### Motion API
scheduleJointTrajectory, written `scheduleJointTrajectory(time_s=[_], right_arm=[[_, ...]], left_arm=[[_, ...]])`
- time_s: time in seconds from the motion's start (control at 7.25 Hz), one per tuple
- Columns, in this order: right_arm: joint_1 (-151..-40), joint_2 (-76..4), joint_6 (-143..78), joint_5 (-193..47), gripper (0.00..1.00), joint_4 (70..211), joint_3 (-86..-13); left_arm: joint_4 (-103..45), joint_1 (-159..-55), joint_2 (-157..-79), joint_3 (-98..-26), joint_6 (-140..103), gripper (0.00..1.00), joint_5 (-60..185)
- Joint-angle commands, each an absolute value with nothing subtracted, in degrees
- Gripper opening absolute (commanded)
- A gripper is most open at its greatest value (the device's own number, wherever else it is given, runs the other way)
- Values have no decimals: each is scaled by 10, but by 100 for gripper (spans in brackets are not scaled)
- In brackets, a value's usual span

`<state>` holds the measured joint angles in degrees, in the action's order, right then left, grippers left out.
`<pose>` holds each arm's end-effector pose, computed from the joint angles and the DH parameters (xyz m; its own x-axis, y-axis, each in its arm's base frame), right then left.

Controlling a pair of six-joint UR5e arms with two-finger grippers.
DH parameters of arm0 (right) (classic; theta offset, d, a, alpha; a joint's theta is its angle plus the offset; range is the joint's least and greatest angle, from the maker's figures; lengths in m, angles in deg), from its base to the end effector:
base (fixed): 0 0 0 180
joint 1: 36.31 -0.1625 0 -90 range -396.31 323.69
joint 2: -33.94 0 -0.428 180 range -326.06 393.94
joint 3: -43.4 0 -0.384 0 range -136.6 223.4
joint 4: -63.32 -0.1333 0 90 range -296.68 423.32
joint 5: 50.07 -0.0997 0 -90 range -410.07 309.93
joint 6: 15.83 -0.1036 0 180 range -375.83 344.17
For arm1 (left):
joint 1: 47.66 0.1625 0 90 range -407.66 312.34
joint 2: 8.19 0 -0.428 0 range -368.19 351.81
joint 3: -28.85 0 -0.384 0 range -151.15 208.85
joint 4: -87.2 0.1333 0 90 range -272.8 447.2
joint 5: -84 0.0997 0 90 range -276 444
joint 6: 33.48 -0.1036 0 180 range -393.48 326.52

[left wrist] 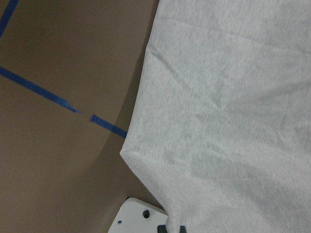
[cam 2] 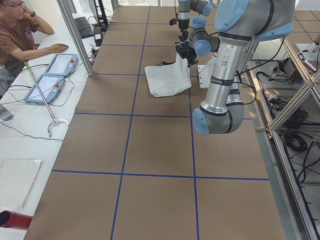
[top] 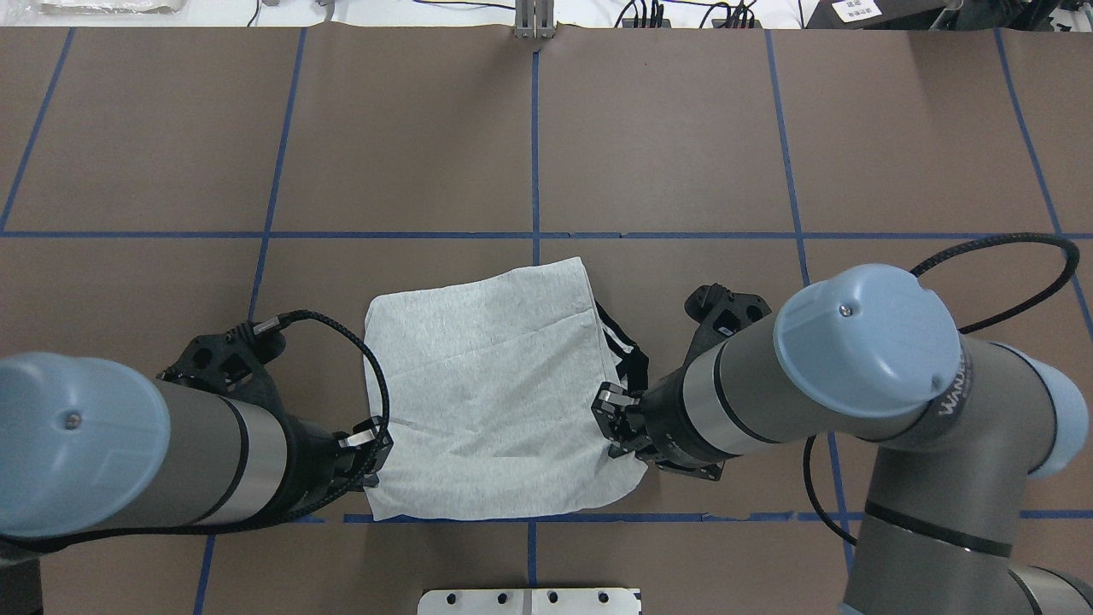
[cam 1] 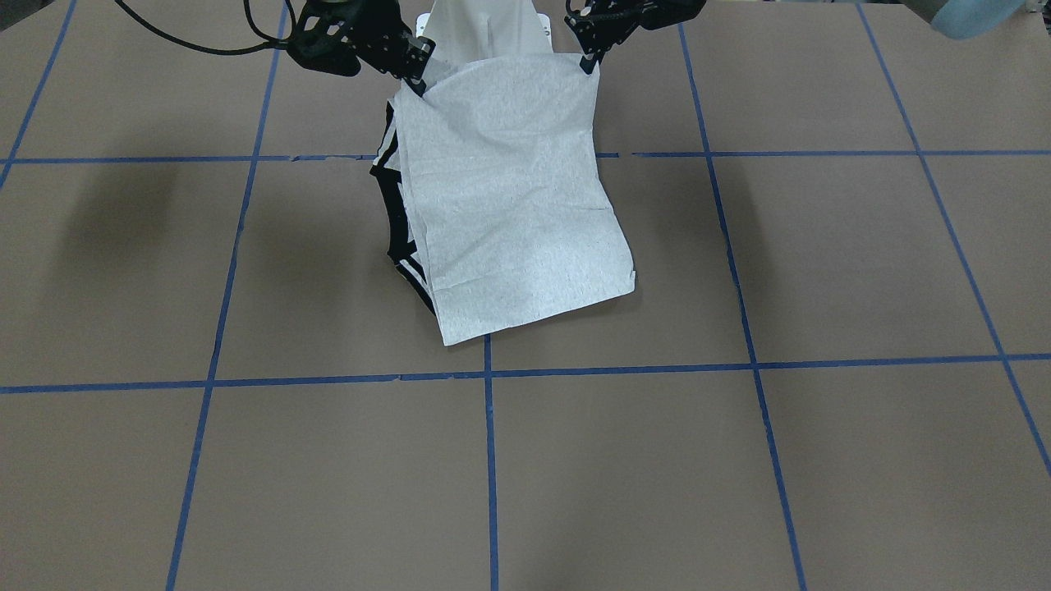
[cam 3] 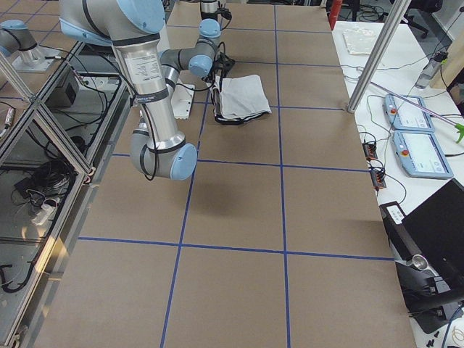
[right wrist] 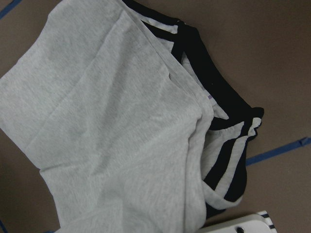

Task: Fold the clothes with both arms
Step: 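Lift the near edge with both grippers and fold it toward the far edge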

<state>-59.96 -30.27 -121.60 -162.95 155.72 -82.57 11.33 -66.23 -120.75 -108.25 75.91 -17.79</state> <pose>-0.4215 -0.2861 0.1724 0.4321 0.4626 0.7741 -0.1877 0.8858 -0.4245 0.3792 -0.2457 0.1729 0.4556 -0.4959 -0.7393 0.3216 0.8661 -0.3828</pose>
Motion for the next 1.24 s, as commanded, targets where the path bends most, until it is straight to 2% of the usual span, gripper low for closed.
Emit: scheduleJointTrajectory(time_s=[0.0,0.55,1.1], right_arm=[[-645,-250,-1194,-1644,0,1552,-768],[-679,-206,-1158,-1645,0,1551,-675],[-687,-170,-1151,-1645,0,1486,-573]], left_arm=[[113,-694,-1209,-1080,735,0,-179],[61,-720,-1210,-1013,734,0,-176],[7,-759,-1210,-958,721,0,-175]])
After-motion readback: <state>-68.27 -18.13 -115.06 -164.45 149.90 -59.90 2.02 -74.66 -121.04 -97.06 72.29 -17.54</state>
